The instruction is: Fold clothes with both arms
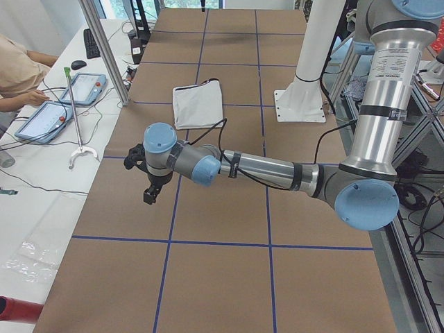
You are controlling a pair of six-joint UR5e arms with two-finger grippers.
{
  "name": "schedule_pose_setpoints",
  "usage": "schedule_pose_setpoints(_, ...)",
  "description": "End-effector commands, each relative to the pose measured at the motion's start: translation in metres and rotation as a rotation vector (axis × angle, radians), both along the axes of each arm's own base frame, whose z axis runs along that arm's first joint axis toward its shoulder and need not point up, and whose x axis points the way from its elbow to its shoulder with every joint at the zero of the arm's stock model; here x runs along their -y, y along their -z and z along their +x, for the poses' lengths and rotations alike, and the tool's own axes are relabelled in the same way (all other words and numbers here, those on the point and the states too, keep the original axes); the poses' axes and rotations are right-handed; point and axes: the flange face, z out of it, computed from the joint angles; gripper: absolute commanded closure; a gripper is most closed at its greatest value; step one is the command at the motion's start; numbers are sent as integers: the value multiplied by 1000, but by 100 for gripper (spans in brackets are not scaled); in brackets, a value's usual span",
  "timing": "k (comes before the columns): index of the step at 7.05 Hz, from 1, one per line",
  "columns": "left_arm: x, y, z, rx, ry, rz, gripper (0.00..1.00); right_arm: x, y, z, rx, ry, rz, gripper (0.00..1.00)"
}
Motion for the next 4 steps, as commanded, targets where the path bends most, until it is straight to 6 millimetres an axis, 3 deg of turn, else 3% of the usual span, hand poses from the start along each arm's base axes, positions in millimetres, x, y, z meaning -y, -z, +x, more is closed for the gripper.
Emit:
schedule_pose_setpoints(1,-11,5,-1,-3,4,12,0,-1,1,0,-59,-17,-1,0)
schedule_pose_setpoints(4,-8,14,-1,-9,4,23,0,5,12,-4,-31,-10,17,0)
